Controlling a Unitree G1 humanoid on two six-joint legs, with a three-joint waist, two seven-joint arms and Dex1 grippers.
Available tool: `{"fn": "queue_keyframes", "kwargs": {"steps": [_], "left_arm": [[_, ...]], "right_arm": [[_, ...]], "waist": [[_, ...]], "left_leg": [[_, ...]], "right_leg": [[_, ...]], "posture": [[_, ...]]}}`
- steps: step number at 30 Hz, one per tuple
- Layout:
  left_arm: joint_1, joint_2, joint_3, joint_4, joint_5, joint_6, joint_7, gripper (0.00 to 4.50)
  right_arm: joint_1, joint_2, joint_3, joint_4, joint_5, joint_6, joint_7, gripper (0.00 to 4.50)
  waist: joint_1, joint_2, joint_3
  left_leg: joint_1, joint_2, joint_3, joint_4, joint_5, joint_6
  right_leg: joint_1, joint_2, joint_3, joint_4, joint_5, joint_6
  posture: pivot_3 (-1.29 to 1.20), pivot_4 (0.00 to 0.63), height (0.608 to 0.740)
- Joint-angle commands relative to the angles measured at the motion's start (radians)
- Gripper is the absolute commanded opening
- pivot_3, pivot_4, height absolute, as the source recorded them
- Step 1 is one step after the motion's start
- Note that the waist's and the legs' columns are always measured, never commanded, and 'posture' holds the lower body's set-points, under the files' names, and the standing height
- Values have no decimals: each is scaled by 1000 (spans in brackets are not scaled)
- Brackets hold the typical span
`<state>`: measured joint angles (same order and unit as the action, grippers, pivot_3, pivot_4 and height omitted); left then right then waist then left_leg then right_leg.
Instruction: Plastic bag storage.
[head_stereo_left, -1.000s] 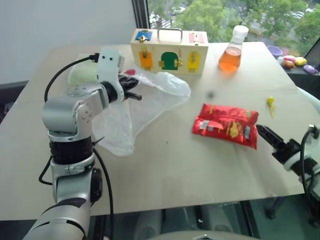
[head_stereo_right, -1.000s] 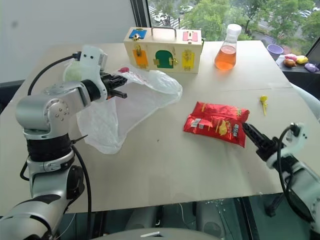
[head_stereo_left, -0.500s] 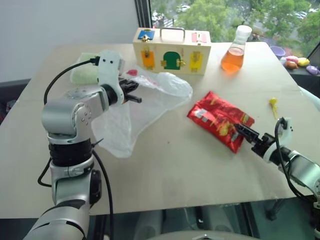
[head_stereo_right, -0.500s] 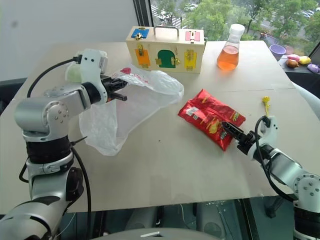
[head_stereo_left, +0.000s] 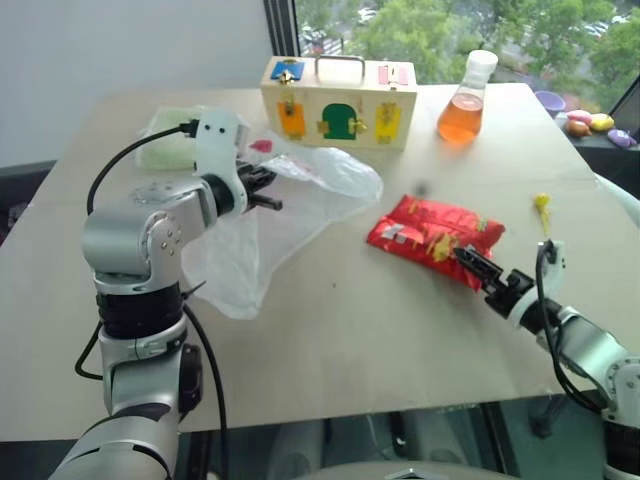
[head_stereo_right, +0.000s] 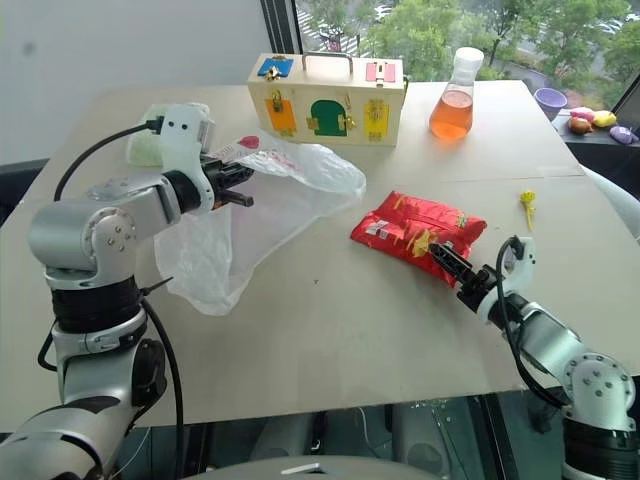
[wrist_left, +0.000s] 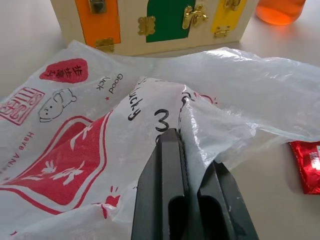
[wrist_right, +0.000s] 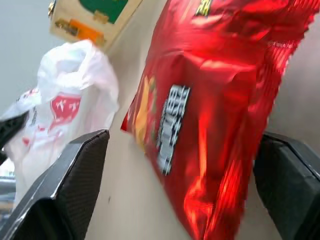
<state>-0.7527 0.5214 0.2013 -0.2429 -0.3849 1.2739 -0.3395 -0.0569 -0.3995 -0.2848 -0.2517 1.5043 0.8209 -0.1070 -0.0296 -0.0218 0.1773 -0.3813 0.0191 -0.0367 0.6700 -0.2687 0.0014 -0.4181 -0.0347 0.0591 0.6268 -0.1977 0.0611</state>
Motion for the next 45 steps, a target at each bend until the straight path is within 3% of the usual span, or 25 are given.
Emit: {"fn": "queue_keyframes", "kwargs": {"steps": [1, 3, 8, 9, 12, 20, 24, 31, 36, 39, 45], "left_arm": [[-30, 9, 9, -14, -3, -19, 7, 26], [-37, 9, 11, -13, -3, -15, 9, 26], [-54, 0, 23, -8, -8, -5, 21, 0], [-58, -6, 29, -4, -10, -2, 25, 0], [-76, -21, 48, 27, -17, -1, 34, 0], [-164, -53, 44, 179, -9, -46, 47, 0], [-213, -61, 13, 251, -7, -87, 25, 0], [-236, -44, -25, 241, -56, -75, -57, 0], [-92, 94, -70, 8, -174, 27, -211, 0], [-91, 88, -44, -16, -206, 57, -200, 0], [-103, 12, -35, -41, -212, 72, -130, 0]], "right_arm": [[-81, 36, 44, 81, -126, -44, 44, 4500], [-114, 60, 46, 130, -189, -79, 79, 4500], [-133, 75, 35, 158, -277, -111, 183, 2166], [-127, 78, 29, 146, -277, -111, 196, 1511], [-84, 70, 19, 54, -270, -94, 234, 114], [80, -16, -12, -292, -23, -17, 271, 14], [113, -85, 38, -397, 72, 8, 247, 14], [-128, 9, 241, -205, -97, 11, 114, 14], [-353, 142, 298, 76, -284, -27, 137, 14], [-442, 201, 312, 167, -354, -25, 164, 14], [-596, 321, 396, 326, -501, -2, 283, 14]], "waist": [[-4, 0, 0], [-5, 0, 0], [-3, 0, 0], [-4, 0, 0], [-4, 0, 0], [-5, 0, 0], [-6, 0, 0], [-13, -1, 1], [-19, -1, 1], [-4, -1, 2], [-8, -1, 1]], "left_leg": [[0, 0, 0, 0, 0, 0], [-1, 0, 0, 0, 0, 0], [-2, 0, 0, -1, 0, 0], [-2, 0, 0, -1, 0, 0], [-1, 0, 0, -1, 0, 0], [-2, 0, 0, -1, 0, 0], [-2, 0, -1, -1, 0, 0], [0, 0, 0, -1, 0, 0], [-7, -1, 4, -1, 0, 0], [-19, -2, 4, 1, 1, -1], [-20, -2, 3, 1, 1, -1]], "right_leg": [[0, 0, 0, 0, 0, 0], [-2, 0, 0, 1, 0, 0], [-3, 0, 0, 0, 0, 0], [-3, 0, 0, 0, 0, 0], [-3, 0, 0, 1, 0, 0], [-3, 0, 0, 1, 0, 0], [-3, 0, 0, 1, 0, 0], [-3, 0, 1, 2, -1, 1], [-15, 0, 6, 7, 0, 0], [-27, -1, 6, 15, 0, -1], [-28, -1, 5, 16, 1, -1]], "posture": [[0, 150, 740], [0, 150, 740], [0, 150, 740], [0, 150, 740], [0, 150, 740], [0, 150, 740], [0, 150, 740], [0, 150, 740], [0, 150, 740], [0, 150, 740], [0, 150, 740]]}}
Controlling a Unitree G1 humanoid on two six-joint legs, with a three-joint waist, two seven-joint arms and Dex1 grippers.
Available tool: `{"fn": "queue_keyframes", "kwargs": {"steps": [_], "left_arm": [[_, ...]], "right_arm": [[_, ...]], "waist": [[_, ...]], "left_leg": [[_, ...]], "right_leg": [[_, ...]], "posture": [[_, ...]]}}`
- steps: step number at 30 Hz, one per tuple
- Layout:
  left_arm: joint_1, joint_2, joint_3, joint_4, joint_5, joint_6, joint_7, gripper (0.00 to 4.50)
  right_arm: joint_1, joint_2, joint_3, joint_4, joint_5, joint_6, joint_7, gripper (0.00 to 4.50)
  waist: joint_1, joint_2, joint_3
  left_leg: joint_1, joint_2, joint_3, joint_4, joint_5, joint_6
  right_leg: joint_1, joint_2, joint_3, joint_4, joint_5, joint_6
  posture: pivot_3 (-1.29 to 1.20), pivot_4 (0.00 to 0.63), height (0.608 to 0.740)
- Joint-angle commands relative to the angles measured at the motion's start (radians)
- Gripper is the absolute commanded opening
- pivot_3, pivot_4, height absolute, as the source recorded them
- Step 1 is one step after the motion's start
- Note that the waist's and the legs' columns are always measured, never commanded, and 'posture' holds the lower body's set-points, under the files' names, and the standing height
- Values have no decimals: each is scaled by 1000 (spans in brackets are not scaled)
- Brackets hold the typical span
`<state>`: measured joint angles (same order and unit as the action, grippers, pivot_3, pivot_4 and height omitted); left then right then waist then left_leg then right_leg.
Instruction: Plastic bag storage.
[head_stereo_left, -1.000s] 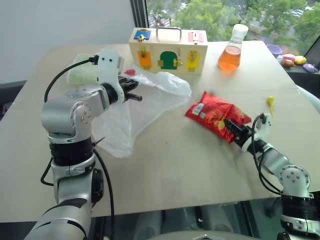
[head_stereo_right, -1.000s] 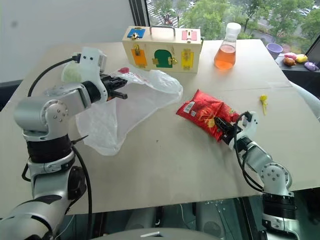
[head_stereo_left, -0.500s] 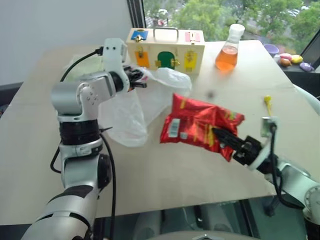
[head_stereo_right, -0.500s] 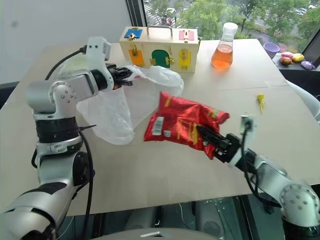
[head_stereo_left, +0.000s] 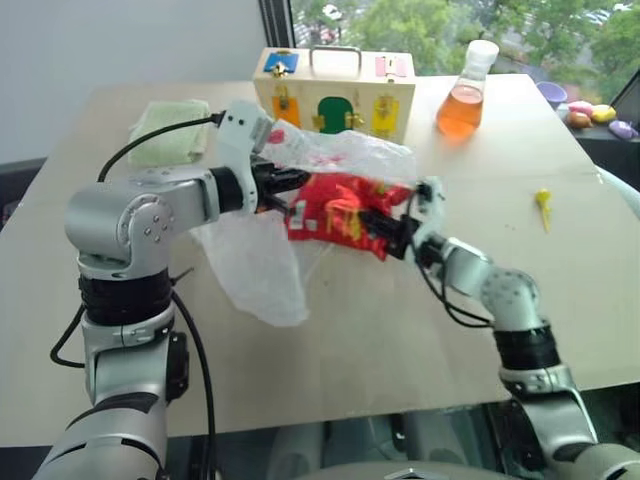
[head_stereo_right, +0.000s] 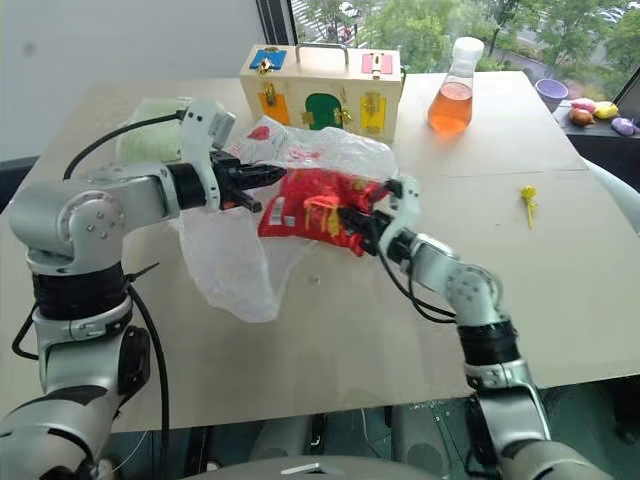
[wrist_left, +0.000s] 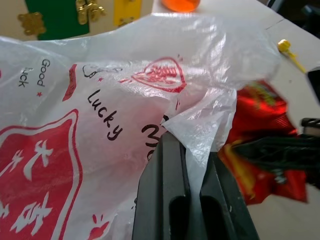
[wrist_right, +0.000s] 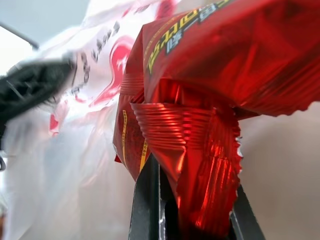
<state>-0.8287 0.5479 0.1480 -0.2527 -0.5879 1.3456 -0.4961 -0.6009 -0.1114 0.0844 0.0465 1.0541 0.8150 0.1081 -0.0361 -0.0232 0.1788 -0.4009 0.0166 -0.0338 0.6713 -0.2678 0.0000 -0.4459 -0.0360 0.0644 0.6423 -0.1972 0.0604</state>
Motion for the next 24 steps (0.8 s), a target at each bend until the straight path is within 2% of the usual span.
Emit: {"fn": "queue_keyframes", "kwargs": {"steps": [1, 4, 6, 10, 11, 13, 14, 15, 17, 19, 21, 22, 24], "left_arm": [[-29, -23, 20, -29, -9, 2, 35, 0], [-26, -40, 28, -48, -33, 25, 42, 0], [-13, -49, 40, -92, -69, 60, 36, 0], [25, -75, 74, -166, -122, 134, 49, 0], [33, -80, 78, -182, -131, 145, 53, 0], [40, -97, 90, -206, -144, 166, 64, 0], [41, -107, 98, -209, -140, 171, 78, 0], [42, -116, 105, -205, -135, 174, 91, 0], [47, -130, 109, -190, -111, 164, 124, 0], [46, -149, 116, -158, -70, 133, 175, 0], [31, -175, 141, -107, -32, 108, 228, 0], [23, -184, 150, -77, -10, 88, 252, 0], [9, -200, 161, -10, 33, 44, 298, 0]], "right_arm": [[-70, 46, 40, 48, -78, 2, 86, 14], [-134, 96, 70, 134, -147, -4, 148, 14], [-207, 141, 74, 271, -217, -49, 191, 14], [-387, 217, 19, 656, -368, -275, 279, 14], [-419, 226, 5, 725, -387, -307, 310, 426], [-469, 237, -26, 825, -410, -342, 360, 832], [-484, 233, -31, 852, -434, -362, 372, 1376], [-490, 227, -40, 858, -447, -370, 390, 1635], [-464, 199, -45, 783, -463, -350, 435, 2593], [-379, 158, -29, 597, -474, -324, 469, 3681], [-270, 95, 12, 361, -489, -285, 488, 4451], [-215, 49, 47, 243, -514, -275, 505, 4451], [-130, -15, 22, 48, -422, -161, 535, 4451]], "waist": [[-5, 0, 0], [-7, 0, 0], [-11, 0, 0], [-27, 0, 0], [-30, 0, 0], [-30, 0, 0], [-30, 0, 0], [-30, 0, 0], [-31, 0, 0], [-29, 0, 0], [-23, 0, 0], [-20, 0, 0], [-19, 0, 0]], "left_leg": [[0, 0, 0, 0, 0, 0], [1, 0, 0, 0, 0, 0], [1, 0, 0, 0, 0, 0], [2, 0, 0, -1, 0, 0], [2, 0, 0, -1, 0, 0], [2, 0, 0, -1, 0, 0], [2, -1, 0, -1, 0, -1], [1, -1, 0, -1, 0, -1], [1, -1, 0, -1, 0, -1], [1, -1, -1, -1, 1, -1], [1, -2, -2, -1, 1, -1], [1, -3, -2, -1, 1, -1], [1, -4, -2, -1, 1, -1]], "right_leg": [[0, 0, 0, 0, 0, 0], [0, 0, 0, 1, 0, 0], [0, 0, 0, 1, 0, 0], [0, 0, 1, 2, 0, 0], [0, 0, 1, 2, 0, 0], [0, 0, 1, 2, 0, 0], [0, 0, 1, 1, 0, 0], [0, -1, 1, 1, 0, 0], [0, -1, 1, 1, 0, 0], [0, -1, 0, 1, 0, 0], [0, -2, 0, 2, 0, 0], [0, -3, -1, 3, 0, 0], [0, -4, 0, 2, 0, 0]], "posture": [[0, 150, 740], [0, 150, 740], [0, 150, 740], [0, 150, 740], [0, 150, 740], [0, 150, 740], [0, 150, 740], [0, 150, 740], [0, 150, 740], [0, 150, 740], [0, 150, 740], [0, 150, 740], [0, 150, 740]]}}
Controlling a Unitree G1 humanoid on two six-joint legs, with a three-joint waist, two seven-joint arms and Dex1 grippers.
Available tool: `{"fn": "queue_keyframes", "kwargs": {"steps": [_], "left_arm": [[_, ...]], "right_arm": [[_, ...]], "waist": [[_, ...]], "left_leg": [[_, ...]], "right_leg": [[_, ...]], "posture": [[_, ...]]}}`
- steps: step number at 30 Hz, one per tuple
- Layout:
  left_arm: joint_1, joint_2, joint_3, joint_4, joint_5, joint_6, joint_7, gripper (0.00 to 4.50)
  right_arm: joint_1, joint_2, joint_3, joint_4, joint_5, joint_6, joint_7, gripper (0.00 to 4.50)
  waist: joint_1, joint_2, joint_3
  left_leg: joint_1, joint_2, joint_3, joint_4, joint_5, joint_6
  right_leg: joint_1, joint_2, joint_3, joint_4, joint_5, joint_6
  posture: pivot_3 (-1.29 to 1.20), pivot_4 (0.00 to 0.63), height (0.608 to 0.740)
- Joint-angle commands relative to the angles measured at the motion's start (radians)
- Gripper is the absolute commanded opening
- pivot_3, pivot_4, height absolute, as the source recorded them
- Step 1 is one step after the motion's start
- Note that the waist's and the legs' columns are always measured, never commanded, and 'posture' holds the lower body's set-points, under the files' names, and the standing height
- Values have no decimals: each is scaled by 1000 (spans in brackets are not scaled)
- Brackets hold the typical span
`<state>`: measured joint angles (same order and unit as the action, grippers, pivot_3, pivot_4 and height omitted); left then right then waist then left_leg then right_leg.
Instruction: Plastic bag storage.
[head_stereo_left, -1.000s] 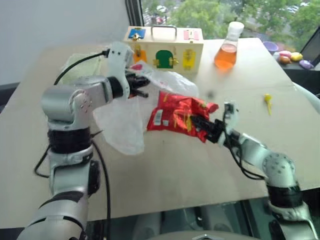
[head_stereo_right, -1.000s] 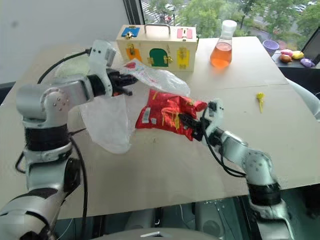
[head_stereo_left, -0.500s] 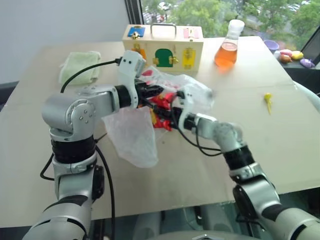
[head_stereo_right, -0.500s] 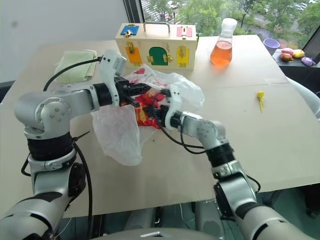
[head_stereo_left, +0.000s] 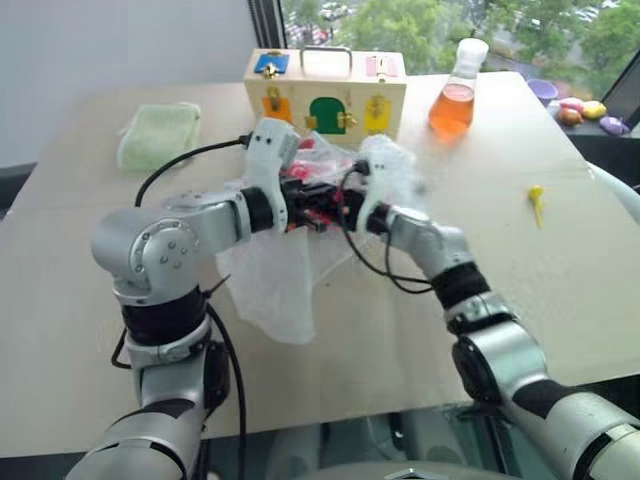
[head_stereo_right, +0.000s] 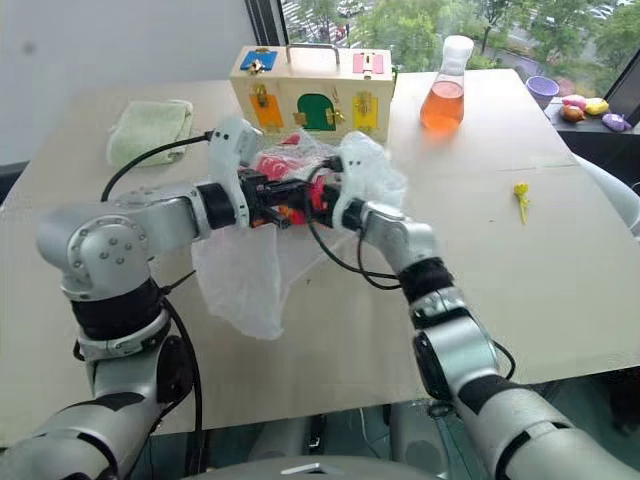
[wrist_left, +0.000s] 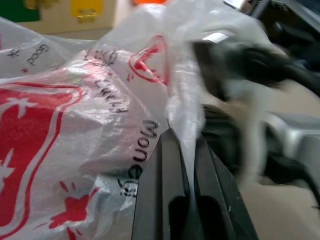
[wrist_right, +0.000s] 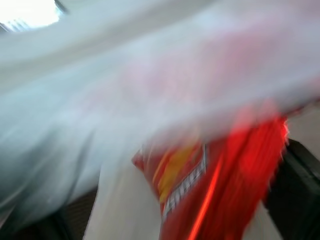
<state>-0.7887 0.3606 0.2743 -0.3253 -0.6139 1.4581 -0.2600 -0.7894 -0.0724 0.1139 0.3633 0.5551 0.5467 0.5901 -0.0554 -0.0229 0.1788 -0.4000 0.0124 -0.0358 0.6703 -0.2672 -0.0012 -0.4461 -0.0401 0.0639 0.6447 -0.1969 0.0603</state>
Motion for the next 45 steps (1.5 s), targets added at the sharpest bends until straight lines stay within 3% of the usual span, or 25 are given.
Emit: {"fn": "queue_keyframes", "kwargs": {"steps": [1, 10, 13, 16, 18, 21, 24, 29, 33, 38, 41, 45], "left_arm": [[-35, -16, 33, 94, 76, -94, 73, 0], [-54, -35, -26, 194, 101, -216, 47, 0], [-56, -23, -53, 158, 87, -231, 17, 0], [-52, -19, -70, 117, 78, -230, 3, 0], [-56, -29, -69, 101, 77, -220, 10, 0], [-59, -40, -73, 87, 79, -216, 18, 0], [-52, -38, -73, 73, 82, -212, 23, 0], [-30, -24, -58, 41, 82, -201, 34, 0], [-20, -24, -32, 18, 78, -189, 52, 0], [-8, -31, -11, 4, 77, -180, 70, 0], [-12, -31, -8, 4, 71, -181, 69, 0], [-36, -25, -8, 46, 66, -194, 56, 0]], "right_arm": [[99, -99, -13, -369, 94, 144, 58, 4451], [276, -292, -128, -847, 169, 247, -22, 4451], [311, -330, -329, -953, 301, 288, -144, 4451], [329, -427, -438, -937, 198, 304, -263, 4451], [343, -534, -413, -834, 20, 300, -350, 4451], [307, -604, -338, -581, -184, 295, -483, 4451], [214, -587, -295, -268, -288, 212, -516, 4451], [-7, -555, -284, 329, -359, 10, -441, 4451], [-105, -550, -293, 572, -363, -68, -347, 2688], [-95, -559, -283, 584, -370, -98, -255, 308], [-15, -559, -305, 421, -326, -64, -188, 146], [250, -580, -423, -160, -65, 237, -67, 146]], "waist": [[2, 0, 0], [6, 0, 0], [15, 0, 0], [22, -1, 0], [22, -1, 0], [21, -2, -1], [13, -2, -1], [2, -1, 0], [1, 0, 0], [0, -1, 0], [4, -1, 0], [16, 0, 0]], "left_leg": [[0, 0, 0, 0, 0, 0], [1, -1, 0, 0, 0, 0], [1, -1, 0, 0, 0, 0], [0, -1, 0, 0, 0, 0], [1, -2, 1, 1, 0, 0], [2, -2, 2, 1, 0, 1], [3, -2, 4, 1, 0, 1], [3, -1, 5, -1, 0, 1], [2, -1, 4, -1, 1, 0], [2, -1, 4, 0, 1, 0], [2, -1, 4, 0, 1, 0], [1, -1, 2, 0, 1, 0]], "right_leg": [[0, 0, 0, 0, 0, 0], [0, 0, 1, 1, 0, 0], [0, 0, 1, 1, 0, 0], [0, 0, 1, 1, 0, 0], [2, -1, 1, 0, 0, 0], [2, -1, 1, -1, 0, 0], [2, 0, 3, -1, 0, 0], [2, 1, 6, -1, 0, 1], [2, 1, 6, -3, 1, 1], [2, 0, 6, -4, 1, 2], [3, 1, 5, -3, 1, 3], [3, 1, 4, -3, 1, 3]], "posture": [[0, 150, 740], [0, 150, 740], [0, 150, 740], [0, 150, 740], [0, 150, 740], [0, 150, 740], [0, 150, 740], [0, 150, 740], [0, 150, 740], [0, 150, 740], [0, 150, 740], [0, 150, 740]]}}
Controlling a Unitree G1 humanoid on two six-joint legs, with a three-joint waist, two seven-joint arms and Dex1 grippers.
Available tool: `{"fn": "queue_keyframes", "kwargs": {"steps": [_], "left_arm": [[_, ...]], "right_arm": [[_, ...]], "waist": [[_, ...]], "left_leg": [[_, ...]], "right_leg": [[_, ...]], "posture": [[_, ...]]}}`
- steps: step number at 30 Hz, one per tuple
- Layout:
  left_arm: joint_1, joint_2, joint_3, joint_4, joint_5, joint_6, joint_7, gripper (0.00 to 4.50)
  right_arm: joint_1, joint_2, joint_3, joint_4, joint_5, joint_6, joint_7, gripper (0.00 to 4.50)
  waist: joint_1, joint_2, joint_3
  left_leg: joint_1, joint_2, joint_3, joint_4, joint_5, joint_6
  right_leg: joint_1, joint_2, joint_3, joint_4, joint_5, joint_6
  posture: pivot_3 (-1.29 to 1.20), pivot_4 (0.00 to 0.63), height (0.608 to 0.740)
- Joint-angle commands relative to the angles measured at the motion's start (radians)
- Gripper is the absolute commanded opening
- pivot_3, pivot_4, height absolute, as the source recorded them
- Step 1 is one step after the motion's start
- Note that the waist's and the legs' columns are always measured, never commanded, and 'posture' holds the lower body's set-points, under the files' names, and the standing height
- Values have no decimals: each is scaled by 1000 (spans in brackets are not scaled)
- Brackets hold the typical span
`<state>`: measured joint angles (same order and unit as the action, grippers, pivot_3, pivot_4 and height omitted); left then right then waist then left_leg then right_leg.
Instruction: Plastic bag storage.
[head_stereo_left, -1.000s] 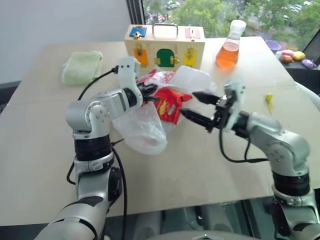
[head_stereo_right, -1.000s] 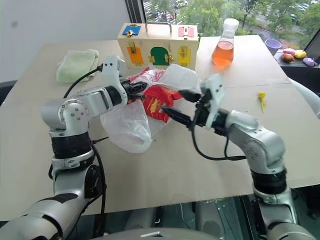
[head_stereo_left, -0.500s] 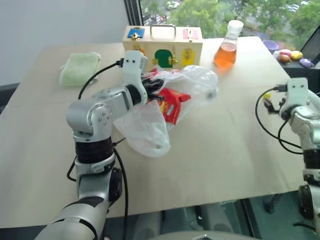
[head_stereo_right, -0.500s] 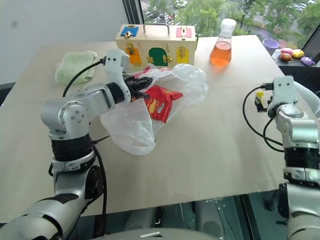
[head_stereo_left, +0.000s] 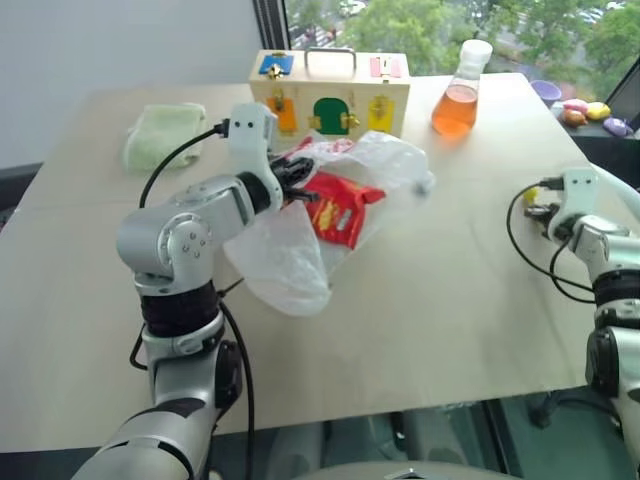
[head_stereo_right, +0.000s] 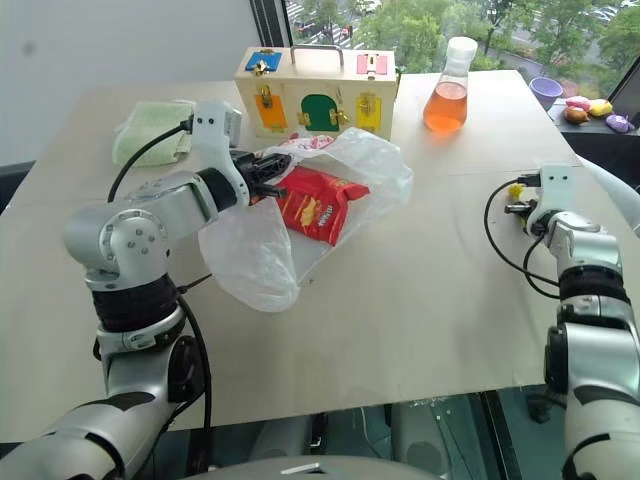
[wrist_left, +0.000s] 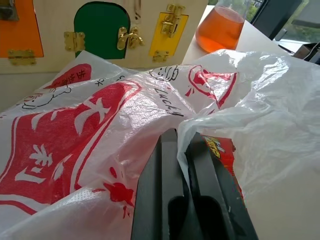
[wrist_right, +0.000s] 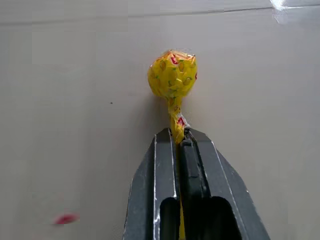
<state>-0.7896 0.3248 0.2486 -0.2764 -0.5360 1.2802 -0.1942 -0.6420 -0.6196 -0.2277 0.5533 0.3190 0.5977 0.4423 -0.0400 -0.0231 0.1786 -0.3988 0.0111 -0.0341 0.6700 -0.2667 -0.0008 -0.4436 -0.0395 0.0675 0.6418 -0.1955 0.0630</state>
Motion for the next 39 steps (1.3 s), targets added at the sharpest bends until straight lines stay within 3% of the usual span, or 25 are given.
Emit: {"fn": "queue_keyframes", "kwargs": {"steps": [1, 3, 5, 9, 13, 16, 18, 22, 24, 26, 27, 29, 35, 39], "left_arm": [[-41, 15, 14, 8, -12, -20, -16, 0], [-55, 24, 5, 25, -14, -27, -31, 0], [-62, 43, -12, 36, -15, -35, -58, 0], [-68, 94, -54, 16, -42, -38, -140, 0], [-79, 127, -81, -14, -61, -36, -182, 0], [-93, 134, -73, -18, -68, -24, -178, 0], [-97, 134, -66, -22, -68, -18, -165, 0], [-83, 121, -44, -39, -56, 9, -116, 0], [-71, 116, -33, -49, -57, 16, -100, 0], [-56, 114, -28, -53, -53, 16, -86, 0], [-51, 111, -24, -52, -52, 16, -80, 0], [-40, 113, -28, -39, -34, 0, -67, 0], [-37, 119, -51, 16, -43, -51, -44, 0], [-45, 133, -63, 43, -48, -71, -55, 0]], "right_arm": [[197, -52, -109, -548, 286, 285, 121, 146], [349, -81, -153, -879, 494, 437, 159, 146], [407, -73, -154, -1069, 635, 533, 112, 146], [261, 100, 34, -1142, 639, 605, -103, 146], [31, 295, 267, -963, 450, 558, -220, 146], [-186, 489, 463, -580, 222, 316, -212, 146], [-295, 591, 542, -339, 127, 152, -122, 146], [-390, 695, 570, -81, 3, -80, -37, 1851], [-366, 681, 555, -126, -18, -101, -20, 2844], [-308, 618, 543, -241, -11, -66, 33, 2844], [-265, 576, 535, -328, 13, -26, 72, 3562], [-148, 454, 529, -571, 38, 39, 125, 4330], [102, 156, 401, -1095, 44, 226, 84, 4460], [150, 86, 325, -1218, 7, 310, -13, 4460]], "waist": [[2, 1, 0], [7, 2, 1], [-2, 1, 1], [-19, -3, 1], [-29, -1, 1], [-32, -1, 1], [-34, -1, 1], [-23, -2, 1], [-20, -2, 0], [-17, -2, 0], [-13, -2, 0], [3, -2, 0], [10, -1, 1], [-15, 0, 2]], "left_leg": [[0, 0, 0, 0, 0, 0], [-2, 0, -1, 0, 0, 0], [-2, 0, -1, 1, 0, 0], [8, 2, 0, 2, 0, 1], [18, 1, -1, 2, 0, 0], [18, 2, -3, 2, 0, 0], [16, 2, -2, 1, 0, 0], [11, 1, -4, -2, 0, -1], [-3, -2, -7, -1, 3, -6], [-7, -6, -10, 0, 3, -6], [-9, -8, -15, 0, 3, -5], [-16, -10, -23, 2, 3, -5], [-17, -14, -25, 2, 3, -5], [-8, -10, -18, 2, 2, -2]], "right_leg": [[0, 0, 0, 0, 0, 0], [-1, -1, -1, 0, 0, 0], [-1, -1, -1, 0, 0, 0], [6, 3, 0, -1, -1, 2], [13, 6, 4, 1, -2, 4], [12, 7, 4, 2, -1, 2], [10, 7, 4, 2, 0, -1], [5, 5, 3, 1, 1, -3], [-4, 1, 0, 3, 2, -2], [-6, -5, -3, 2, 3, 0], [-7, -8, -7, 0, 3, 0], [-10, -11, -15, 0, 3, 1], [-9, -14, -22, -1, 3, 0], [-6, -7, -16, 1, 3, 0]], "posture": [[0, 150, 740], [0, 150, 740], [0, 150, 740], [0, 150, 740], [0, 150, 740], [0, 150, 740], [0, 150, 740], [0, 150, 740], [0, 150, 740], [0, 150, 740], [0, 150, 740], [0, 150, 740], [0, 150, 740], [0, 150, 740]]}}
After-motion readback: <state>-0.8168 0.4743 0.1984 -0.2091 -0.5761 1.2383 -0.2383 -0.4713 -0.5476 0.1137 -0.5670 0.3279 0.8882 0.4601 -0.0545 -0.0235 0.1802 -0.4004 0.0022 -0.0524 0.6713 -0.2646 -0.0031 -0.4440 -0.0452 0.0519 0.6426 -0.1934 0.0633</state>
